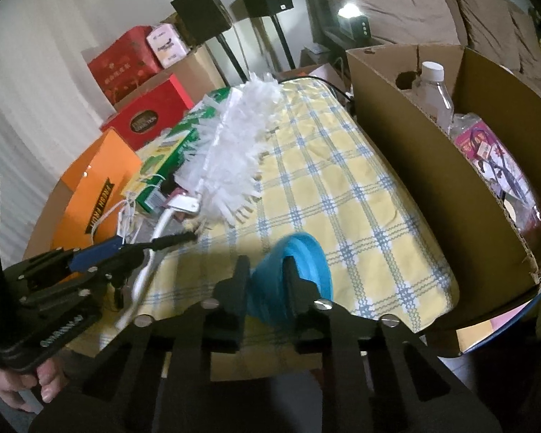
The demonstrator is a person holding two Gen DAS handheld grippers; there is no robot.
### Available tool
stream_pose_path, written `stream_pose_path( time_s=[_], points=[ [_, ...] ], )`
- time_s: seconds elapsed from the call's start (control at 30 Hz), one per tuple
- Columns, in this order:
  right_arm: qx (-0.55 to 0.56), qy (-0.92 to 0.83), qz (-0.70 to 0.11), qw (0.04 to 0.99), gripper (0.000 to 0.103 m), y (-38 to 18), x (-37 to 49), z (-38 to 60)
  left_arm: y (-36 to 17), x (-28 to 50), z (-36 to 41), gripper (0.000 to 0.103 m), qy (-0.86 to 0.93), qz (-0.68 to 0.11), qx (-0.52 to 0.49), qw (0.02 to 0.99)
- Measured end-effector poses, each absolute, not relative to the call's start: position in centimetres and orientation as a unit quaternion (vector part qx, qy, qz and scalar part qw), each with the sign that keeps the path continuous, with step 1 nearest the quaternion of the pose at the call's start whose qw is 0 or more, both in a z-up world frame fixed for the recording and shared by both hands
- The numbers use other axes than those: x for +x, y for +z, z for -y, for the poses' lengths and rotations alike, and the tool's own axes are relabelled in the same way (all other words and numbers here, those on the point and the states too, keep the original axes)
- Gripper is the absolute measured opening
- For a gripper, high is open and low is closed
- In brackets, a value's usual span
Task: Organize objects
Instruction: 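Close the left gripper on the black strap item beside the clear bottle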
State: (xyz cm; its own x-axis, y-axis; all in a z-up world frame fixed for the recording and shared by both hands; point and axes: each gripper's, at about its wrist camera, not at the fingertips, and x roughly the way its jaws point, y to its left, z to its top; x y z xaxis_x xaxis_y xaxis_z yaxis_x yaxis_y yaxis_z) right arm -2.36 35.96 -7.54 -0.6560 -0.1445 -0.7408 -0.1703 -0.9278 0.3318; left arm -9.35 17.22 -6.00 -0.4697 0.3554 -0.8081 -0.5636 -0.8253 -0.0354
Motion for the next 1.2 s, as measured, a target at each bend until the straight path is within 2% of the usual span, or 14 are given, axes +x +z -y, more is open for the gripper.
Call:
stream_pose_path(
  time_s=[0.4, 0.57, 0.63, 0.67, 0.73, 0.83, 0.97, 1.1, 1.2],
  points=[
    [-0.394, 0.901, -0.182, -0.006, 0.009, -5.2, -2.0, -35.3, -1.7, -9.0, -14.5, 0.023, 0.866, -0.062, -0.412, 0.276],
    [-0.394, 0.901, -0.183, 0.013, 0.012, -5.3, -2.3, -36.2, -1.0, -9.0, -13.7, 0.023, 0.871, -0.051, -0.405, 0.273],
    [-0.402, 0.896, -0.187, 0.026, 0.033, -5.9, -2.4, -36.9, -1.2, -9.1, -13.7, 0.023, 0.870, -0.050, -0.408, 0.272],
    [-0.404, 0.895, -0.188, 0.037, 0.039, -6.1, -2.3, -37.2, -1.3, -9.1, -13.7, 0.023, 0.870, -0.049, -0.409, 0.271],
    [-0.401, 0.894, -0.195, 0.056, 0.059, -6.4, -1.8, -37.9, -1.7, -9.3, -13.5, 0.023, 0.869, -0.044, -0.413, 0.270],
    [-0.401, 0.891, -0.200, 0.065, 0.070, -6.5, -1.1, -38.4, -1.9, -9.7, -13.0, 0.023, 0.862, -0.019, -0.423, 0.279],
    [-0.423, 0.885, -0.191, 0.048, 0.073, -7.4, -1.4, -37.5, -1.8, -10.7, -12.0, 0.023, 0.854, 0.014, -0.433, 0.287],
    [-0.434, 0.881, -0.185, 0.035, 0.078, -8.3, -1.8, -36.0, -2.2, -11.6, -12.0, 0.023, 0.857, 0.003, -0.438, 0.272],
    [-0.440, 0.881, -0.172, 0.039, 0.078, -8.7, -2.0, -35.3, -2.9, -12.0, -12.3, 0.023, 0.851, -0.009, -0.451, 0.269]
  ],
)
